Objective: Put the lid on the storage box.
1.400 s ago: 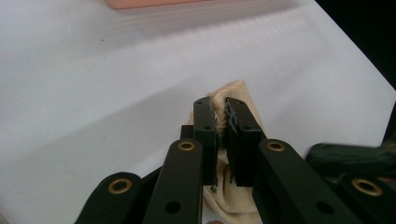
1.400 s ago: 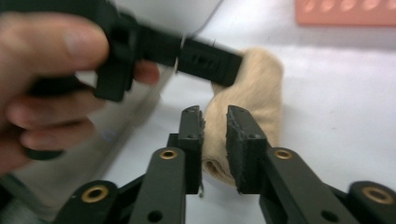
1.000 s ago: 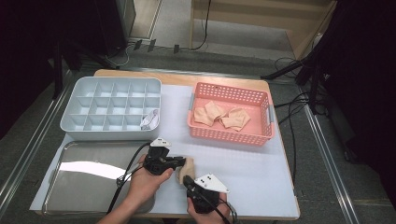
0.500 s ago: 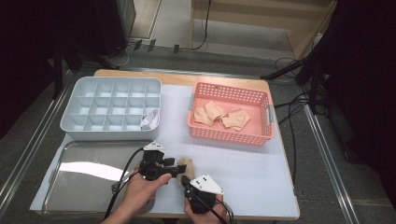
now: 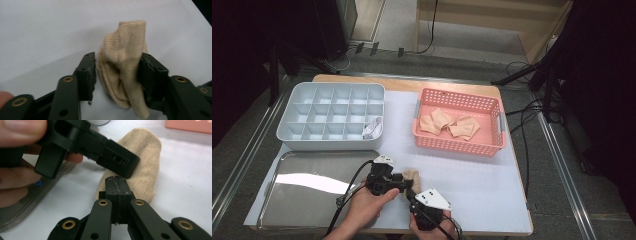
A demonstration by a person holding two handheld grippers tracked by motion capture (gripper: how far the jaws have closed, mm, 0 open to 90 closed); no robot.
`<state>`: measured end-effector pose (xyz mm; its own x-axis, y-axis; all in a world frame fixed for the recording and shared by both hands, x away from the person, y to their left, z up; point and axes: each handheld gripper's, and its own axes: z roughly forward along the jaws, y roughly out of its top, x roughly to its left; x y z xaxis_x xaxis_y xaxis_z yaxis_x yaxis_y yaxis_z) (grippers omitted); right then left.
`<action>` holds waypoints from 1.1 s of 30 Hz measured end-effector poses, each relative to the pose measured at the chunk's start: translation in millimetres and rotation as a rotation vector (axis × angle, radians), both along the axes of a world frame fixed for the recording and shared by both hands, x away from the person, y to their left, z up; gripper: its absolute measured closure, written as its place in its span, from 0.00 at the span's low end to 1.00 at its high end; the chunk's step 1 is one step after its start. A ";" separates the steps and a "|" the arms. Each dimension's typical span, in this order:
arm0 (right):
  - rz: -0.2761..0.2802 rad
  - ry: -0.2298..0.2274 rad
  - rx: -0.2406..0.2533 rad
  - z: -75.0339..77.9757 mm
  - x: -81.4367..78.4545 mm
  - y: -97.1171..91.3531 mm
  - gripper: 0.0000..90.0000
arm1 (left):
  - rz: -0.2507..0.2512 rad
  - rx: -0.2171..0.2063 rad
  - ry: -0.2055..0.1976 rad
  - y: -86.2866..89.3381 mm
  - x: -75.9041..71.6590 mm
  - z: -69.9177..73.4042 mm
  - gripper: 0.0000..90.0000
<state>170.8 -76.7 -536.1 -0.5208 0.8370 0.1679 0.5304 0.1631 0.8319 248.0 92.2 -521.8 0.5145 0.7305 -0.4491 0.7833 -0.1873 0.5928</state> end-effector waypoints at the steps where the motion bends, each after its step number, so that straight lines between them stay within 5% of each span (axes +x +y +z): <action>1: 0.002 0.000 0.001 -0.1 0.1 -0.4 1.00 | -0.002 0.000 0.000 0.0 0.2 -0.1 0.61; 9: 0.013 -0.001 0.018 0.8 0.2 -2.3 1.00 | -0.019 -0.040 -0.029 2.5 -1.0 -2.9 0.84; 20: 0.010 0.014 0.064 15.7 -0.9 -23.9 0.88 | -0.040 -0.037 -0.083 3.7 -4.5 -2.3 0.89; 27: -0.019 -0.032 0.076 23.0 10.1 -50.2 0.55 | -0.037 -0.047 -0.120 8.1 -9.1 2.1 0.90; 33: -0.047 0.001 0.079 28.7 17.3 -65.4 0.23 | -0.019 -0.060 -0.144 17.9 -10.4 9.1 0.90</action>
<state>188.0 -142.1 -507.4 -0.4808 0.8449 0.2345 0.5364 0.0719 0.8409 237.5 110.0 -512.8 0.5903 0.6937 -0.4126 0.6862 -0.1623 0.7090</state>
